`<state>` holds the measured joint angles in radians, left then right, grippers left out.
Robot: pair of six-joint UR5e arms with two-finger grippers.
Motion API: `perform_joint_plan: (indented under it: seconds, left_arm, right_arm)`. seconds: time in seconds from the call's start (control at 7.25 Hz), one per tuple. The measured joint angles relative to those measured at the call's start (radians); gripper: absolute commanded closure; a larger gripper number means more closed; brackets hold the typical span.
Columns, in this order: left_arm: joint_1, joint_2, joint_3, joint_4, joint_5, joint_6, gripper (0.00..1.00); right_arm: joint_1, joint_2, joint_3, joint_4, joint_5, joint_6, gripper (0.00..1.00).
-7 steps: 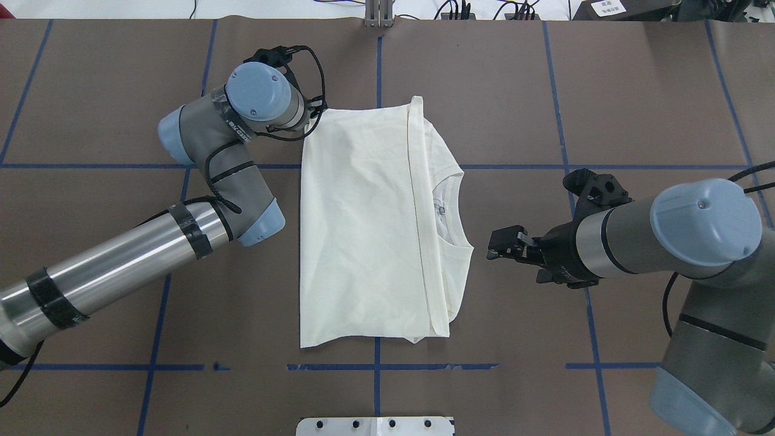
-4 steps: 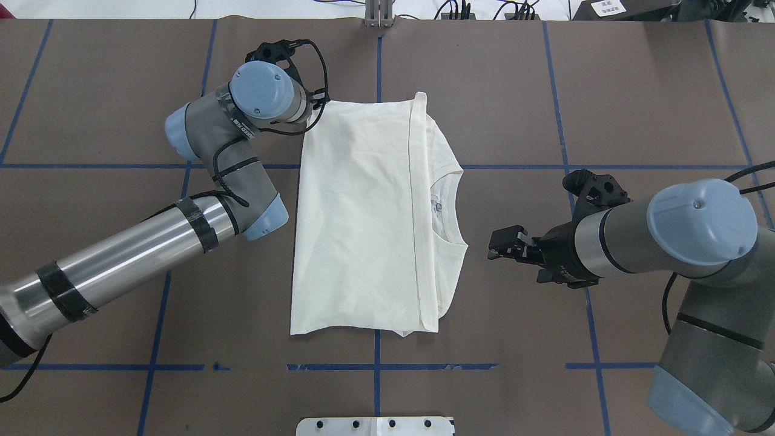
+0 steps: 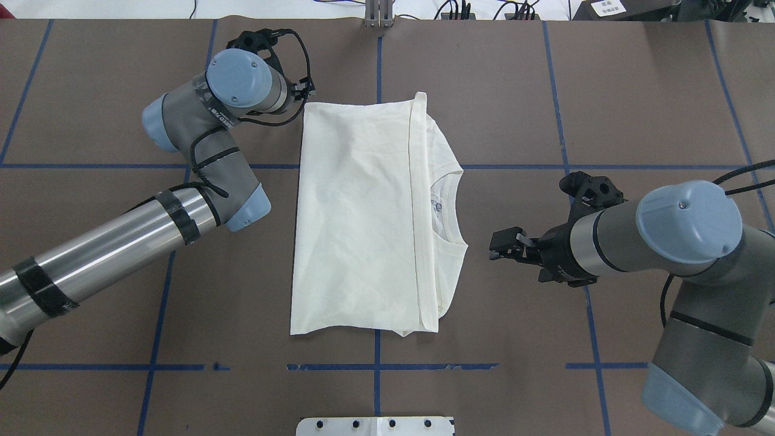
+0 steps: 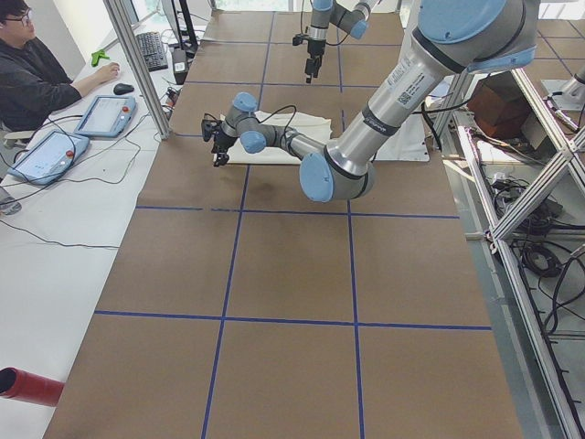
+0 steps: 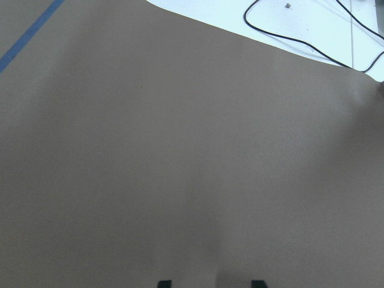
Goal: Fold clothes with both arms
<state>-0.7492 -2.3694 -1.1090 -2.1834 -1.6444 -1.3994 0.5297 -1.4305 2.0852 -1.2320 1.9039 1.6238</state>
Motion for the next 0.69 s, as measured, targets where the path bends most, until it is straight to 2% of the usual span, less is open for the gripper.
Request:
perform_joint_plan:
  seconds: [0.28,0.69]
  left_arm:
    - [-0.002,0.108,-0.188,0.055,-0.093,0.016,0.00]
    - [0.008,0.222,-0.524,0.299,-0.170,0.039,0.00]
  right_arm:
    - [-0.009,0.056,-0.049,-0.053,-0.022,-0.058,0.00]
    - [-0.103,0.276,-0.119,-0.338,-0.130,-0.166,0.00]
